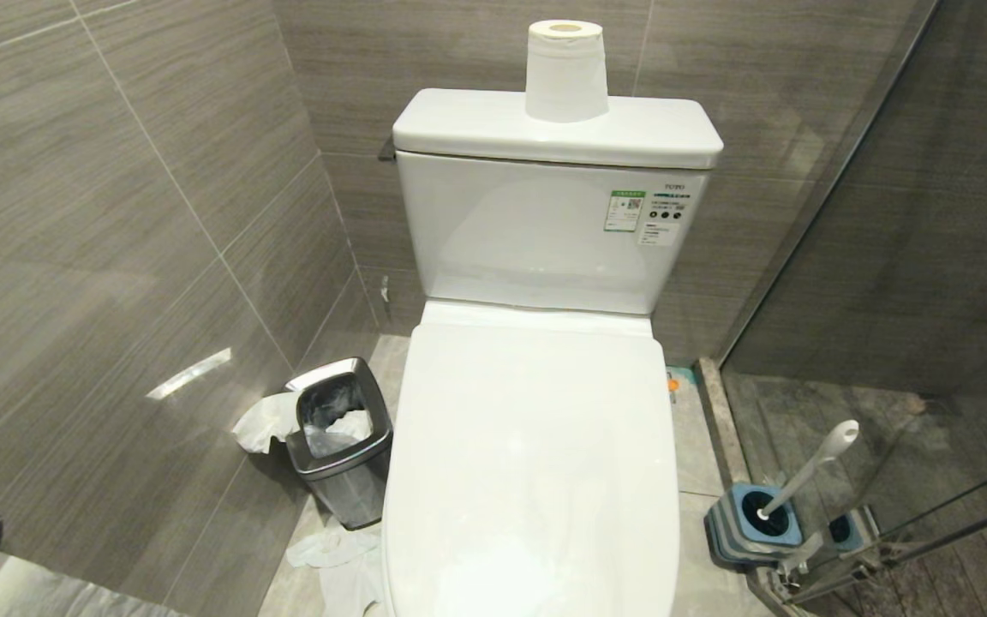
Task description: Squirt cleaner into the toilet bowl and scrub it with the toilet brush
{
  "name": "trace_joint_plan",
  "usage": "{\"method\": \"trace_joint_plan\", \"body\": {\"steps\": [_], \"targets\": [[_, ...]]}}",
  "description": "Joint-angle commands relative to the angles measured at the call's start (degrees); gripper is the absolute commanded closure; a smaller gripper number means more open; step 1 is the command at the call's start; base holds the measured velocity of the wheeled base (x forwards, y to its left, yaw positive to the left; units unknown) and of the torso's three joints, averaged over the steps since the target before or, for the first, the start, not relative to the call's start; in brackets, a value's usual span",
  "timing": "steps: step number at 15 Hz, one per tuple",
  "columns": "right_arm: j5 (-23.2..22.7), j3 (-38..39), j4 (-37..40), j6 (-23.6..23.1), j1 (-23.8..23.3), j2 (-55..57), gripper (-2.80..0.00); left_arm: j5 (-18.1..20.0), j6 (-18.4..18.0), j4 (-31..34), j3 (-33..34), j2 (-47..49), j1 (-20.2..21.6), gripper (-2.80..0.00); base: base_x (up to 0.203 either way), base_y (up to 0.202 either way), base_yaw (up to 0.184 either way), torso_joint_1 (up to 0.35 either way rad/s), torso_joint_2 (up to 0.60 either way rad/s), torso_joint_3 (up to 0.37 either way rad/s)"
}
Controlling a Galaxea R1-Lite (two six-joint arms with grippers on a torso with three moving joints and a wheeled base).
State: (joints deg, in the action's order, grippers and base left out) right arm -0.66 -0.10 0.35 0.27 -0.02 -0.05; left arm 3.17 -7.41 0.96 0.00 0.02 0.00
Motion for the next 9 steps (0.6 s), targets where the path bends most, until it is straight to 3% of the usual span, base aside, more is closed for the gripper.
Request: {"method": "trace_joint_plan", "body": {"steps": [1, 9], "targets": [[0.0, 0.0, 0.0, 0.0, 0.0, 0.0, 0.0, -0.1, 0.3, -0.2, 0.2, 0.0, 0.0, 0.0, 0.0, 0.0, 0.0, 0.0, 0.0, 0.0], [0.0, 0.0, 0.0, 0.0, -0.1, 0.0, 0.0, -0.2, 0.7, 0.0, 0.2, 0.0, -0.4, 0.0, 0.0, 0.0, 0.0, 0.0, 0.0, 0.0]]}}
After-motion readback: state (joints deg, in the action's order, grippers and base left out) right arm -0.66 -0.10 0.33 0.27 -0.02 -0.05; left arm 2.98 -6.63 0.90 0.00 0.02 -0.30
